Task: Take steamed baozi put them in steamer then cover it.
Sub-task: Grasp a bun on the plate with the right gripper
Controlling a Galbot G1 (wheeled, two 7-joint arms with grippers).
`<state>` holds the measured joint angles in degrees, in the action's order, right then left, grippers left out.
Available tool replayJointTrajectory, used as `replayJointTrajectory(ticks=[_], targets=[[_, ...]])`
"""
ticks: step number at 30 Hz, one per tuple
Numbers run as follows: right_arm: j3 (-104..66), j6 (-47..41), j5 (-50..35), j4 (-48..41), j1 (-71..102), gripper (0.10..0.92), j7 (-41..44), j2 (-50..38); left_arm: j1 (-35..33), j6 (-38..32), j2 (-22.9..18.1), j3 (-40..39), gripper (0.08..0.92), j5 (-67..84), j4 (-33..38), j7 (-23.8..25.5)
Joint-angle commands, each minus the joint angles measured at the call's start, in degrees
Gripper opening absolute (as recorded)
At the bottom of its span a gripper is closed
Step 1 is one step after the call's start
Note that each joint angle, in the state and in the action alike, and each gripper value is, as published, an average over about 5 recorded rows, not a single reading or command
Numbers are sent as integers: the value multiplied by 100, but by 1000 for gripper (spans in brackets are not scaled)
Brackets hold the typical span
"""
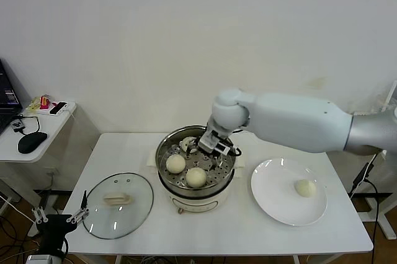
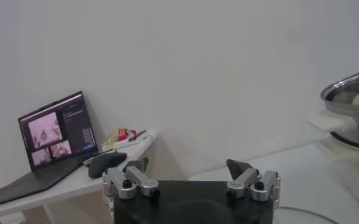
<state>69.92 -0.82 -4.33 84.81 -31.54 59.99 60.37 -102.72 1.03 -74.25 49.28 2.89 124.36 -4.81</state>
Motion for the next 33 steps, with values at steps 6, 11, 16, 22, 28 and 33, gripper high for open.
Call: replayJointTrajectory(ticks=[6,11,16,22,28,33], targets=[[-648,-2149,-214,235,169,823,70,-1738,78,13,99,-46,823,1,-15,5],[-725,-2053,62,392,447,823,78,-2567,146,7,188,-113,823,-2,-103,6],[-1040,-1805,484,530,1073,823,189,-3237,251,-6,243,-208,823,-60,-217,5],[-2103,-1587,1122,270,2414,823,128,-3509,284,-8,308,-310,823,-96,-298,5],[-3266,-1360,1652,-344,3748,823,118,-3388,259,5,345,-321,823,-126,-285,7],[-3687,-1184,1919,-719,4145,823,256,-3208,187,7,342,-256,823,-131,-268,9]])
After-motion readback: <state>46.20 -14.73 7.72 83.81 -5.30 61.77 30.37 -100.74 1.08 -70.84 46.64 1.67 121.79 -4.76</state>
